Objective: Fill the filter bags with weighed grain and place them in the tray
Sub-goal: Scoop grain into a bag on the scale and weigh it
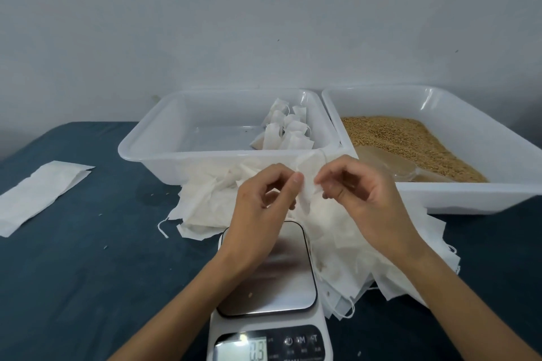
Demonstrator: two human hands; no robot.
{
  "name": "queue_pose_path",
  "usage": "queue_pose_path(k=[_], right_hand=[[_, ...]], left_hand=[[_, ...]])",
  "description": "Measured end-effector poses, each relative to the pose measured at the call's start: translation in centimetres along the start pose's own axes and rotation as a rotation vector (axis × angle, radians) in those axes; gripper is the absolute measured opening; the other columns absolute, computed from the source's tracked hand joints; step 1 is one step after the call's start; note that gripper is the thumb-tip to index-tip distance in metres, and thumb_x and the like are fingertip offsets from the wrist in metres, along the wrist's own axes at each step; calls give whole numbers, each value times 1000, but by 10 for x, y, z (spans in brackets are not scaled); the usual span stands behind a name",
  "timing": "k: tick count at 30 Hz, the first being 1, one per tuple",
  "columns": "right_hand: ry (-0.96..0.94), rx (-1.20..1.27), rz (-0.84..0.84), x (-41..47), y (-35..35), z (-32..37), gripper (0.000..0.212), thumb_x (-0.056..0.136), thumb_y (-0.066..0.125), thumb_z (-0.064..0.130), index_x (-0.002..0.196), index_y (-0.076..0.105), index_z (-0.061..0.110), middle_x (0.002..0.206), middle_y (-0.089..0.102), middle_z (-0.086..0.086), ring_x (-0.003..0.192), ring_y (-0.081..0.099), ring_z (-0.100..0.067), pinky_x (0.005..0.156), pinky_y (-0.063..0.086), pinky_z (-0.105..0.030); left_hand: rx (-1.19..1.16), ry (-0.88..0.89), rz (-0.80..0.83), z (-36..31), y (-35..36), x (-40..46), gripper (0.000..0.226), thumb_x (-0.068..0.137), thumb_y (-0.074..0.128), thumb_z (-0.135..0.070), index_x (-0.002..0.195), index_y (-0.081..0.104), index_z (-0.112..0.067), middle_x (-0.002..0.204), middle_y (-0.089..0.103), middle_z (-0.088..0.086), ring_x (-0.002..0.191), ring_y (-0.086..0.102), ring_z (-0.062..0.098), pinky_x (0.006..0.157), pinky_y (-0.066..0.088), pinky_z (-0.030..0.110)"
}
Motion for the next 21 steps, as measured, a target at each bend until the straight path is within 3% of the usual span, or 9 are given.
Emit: queue_pose_path(k=[2, 5, 8, 13, 16, 19, 21], right_hand=[[-34, -165, -24, -2, -1, 0, 24, 98, 63, 4, 99, 76, 25, 94, 70, 7, 87, 66, -16, 80, 52, -24], [13, -126, 10, -4, 7, -3, 14, 99, 63, 28, 104, 76, 27, 97, 72, 8, 89, 69, -13, 81, 52, -20], [94, 22, 9, -5, 9, -8, 37, 88, 64, 57, 102, 75, 24, 96, 74, 8, 86, 69, -10, 80, 52, -20], [114, 84, -67, -1, -1, -11, 24, 89, 70, 30, 96, 76, 8, 83, 71, -6, 80, 63, -9, 75, 50, -21], [175, 342, -34, -2, 0, -13, 22, 92, 67, 30, 97, 79, 12, 91, 74, -4, 88, 68, -15, 84, 57, -27], [184, 309, -35, -2, 2, -14, 21, 95, 65, 24, 98, 77, 7, 95, 73, -15, 88, 67, -21, 83, 58, -31], [117, 93, -124, -1, -5, -13, 14, 93, 70, 20, 96, 76, 7, 97, 70, -16, 80, 66, -25, 76, 56, -32]], left_hand=[[94, 36, -15, -1, 1, -1, 23, 103, 59, -23, 81, 64, -20, 72, 60, -9, 70, 56, 11, 68, 45, 23], [295, 200, -11, -11, 5, -2, 23, 104, 60, -14, 82, 62, -13, 76, 59, -4, 73, 56, 16, 71, 47, 27], [418, 337, 20, -20, 8, -4, 19, 104, 59, -6, 86, 62, -9, 84, 54, -5, 77, 51, 12, 73, 41, 19], [358, 304, 14, -16, 5, -2, 15, 101, 61, -9, 114, 69, -13, 112, 63, -2, 103, 62, 19, 85, 52, 32], [115, 54, -43, -2, -7, 3, 45, 93, 73, -28, 133, 53, -27, 132, 61, -10, 120, 62, 15, 89, 56, 28], [-175, -183, 30, 17, -8, 7, 46, 90, 77, -27, 132, 62, -22, 123, 73, 1, 111, 72, 18, 83, 59, 29], [-146, -153, 31, 16, -10, 8, 24, 93, 77, -15, 117, 73, -14, 105, 78, 7, 95, 74, 17, 78, 58, 29]])
Point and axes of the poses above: each hand's wrist, its own x-axis towards the middle knuckle, its own y-axis out of the palm, z = x × y, the point moved 8 cm from there along x, towards the middle knuckle
